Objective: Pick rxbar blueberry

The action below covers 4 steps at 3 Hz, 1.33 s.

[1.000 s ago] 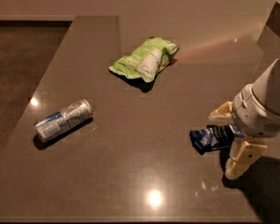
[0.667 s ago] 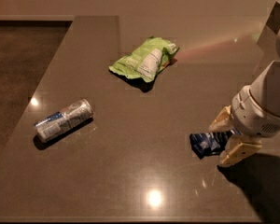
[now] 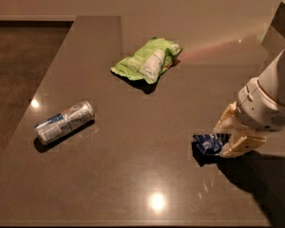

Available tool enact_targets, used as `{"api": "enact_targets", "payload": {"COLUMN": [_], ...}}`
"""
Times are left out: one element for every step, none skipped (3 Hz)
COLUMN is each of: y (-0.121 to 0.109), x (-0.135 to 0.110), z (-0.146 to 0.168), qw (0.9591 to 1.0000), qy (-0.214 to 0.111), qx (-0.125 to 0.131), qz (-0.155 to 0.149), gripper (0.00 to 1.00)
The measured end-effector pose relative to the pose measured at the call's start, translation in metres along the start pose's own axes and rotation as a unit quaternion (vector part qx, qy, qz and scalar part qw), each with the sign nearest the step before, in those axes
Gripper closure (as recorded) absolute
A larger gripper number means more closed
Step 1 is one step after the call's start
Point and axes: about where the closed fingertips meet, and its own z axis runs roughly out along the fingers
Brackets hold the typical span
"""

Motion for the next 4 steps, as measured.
{"api": "enact_targets", "payload": {"y": [-0.002, -0.009, -0.018, -0.028], "x": [-0.014, -0.039, -0.066, -0.09], "z": [-0.016, -0.04, -0.063, -0.082], "qw": [0.9998, 0.9992, 0.9978, 0.9957], "qy": [-0.018, -0.04, -0.062, -0.081], "qx": [-0.002, 0.001, 0.008, 0.024], "qz": [0.002, -0.006, -0.021, -0.038], "gripper": [1.0, 1.0, 1.0, 1.0]}}
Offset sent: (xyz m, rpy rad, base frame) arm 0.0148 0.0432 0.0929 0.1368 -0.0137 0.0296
